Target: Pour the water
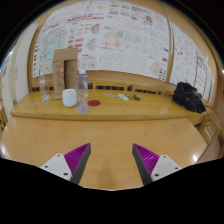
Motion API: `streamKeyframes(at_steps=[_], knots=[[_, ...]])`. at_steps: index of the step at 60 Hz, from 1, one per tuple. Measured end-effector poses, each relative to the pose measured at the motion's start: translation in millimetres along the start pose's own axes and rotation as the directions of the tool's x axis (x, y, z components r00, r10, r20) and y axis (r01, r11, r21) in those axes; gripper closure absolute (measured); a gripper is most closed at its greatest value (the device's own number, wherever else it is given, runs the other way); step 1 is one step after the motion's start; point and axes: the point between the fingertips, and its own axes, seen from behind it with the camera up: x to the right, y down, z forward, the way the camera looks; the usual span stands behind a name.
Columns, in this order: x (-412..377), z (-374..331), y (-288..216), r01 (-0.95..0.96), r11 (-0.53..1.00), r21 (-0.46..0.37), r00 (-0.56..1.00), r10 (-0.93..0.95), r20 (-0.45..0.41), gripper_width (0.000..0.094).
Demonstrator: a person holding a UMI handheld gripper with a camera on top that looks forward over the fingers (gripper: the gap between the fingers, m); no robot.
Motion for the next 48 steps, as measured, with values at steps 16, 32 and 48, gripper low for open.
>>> streamKeyframes(at_steps=[16,32,48], knots=[[-136,149,-102,-0.037,0.99,0.135,0.993,0.021,0.116,0.0081],[-166,264,-183,-0.038,0.975,0.219,0.993,0.013,0.115,0.0119],[-178,293,-200,-0.001,0.967,0.255,0.987,-0.039,0.154,0.0506]])
